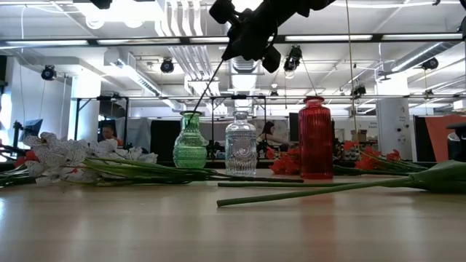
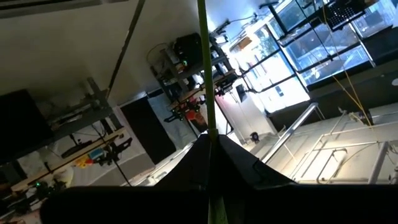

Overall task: Sort flowers into vase by color
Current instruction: Put the center black tulip into the green vase

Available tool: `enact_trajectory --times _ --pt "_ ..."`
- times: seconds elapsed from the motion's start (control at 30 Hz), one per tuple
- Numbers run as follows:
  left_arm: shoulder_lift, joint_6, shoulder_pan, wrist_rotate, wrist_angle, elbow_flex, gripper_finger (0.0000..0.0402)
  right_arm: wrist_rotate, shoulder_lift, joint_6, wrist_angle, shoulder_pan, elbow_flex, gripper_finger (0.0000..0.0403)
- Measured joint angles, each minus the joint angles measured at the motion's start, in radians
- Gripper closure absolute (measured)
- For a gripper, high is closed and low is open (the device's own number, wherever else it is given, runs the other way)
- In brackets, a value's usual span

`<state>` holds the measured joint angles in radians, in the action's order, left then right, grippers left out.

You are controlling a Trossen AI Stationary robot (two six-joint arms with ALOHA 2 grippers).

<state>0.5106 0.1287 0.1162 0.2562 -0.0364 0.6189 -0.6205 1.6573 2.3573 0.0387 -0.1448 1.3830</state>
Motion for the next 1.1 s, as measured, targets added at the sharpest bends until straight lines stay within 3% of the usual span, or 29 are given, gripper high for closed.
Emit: enact_trajectory --times 1.1 --pt "0.070 0.116 0.000 0.000 0.013 0.000 0.0074 -0.001 0.000 -0.001 -0.003 -0.006 0.000 0.0390"
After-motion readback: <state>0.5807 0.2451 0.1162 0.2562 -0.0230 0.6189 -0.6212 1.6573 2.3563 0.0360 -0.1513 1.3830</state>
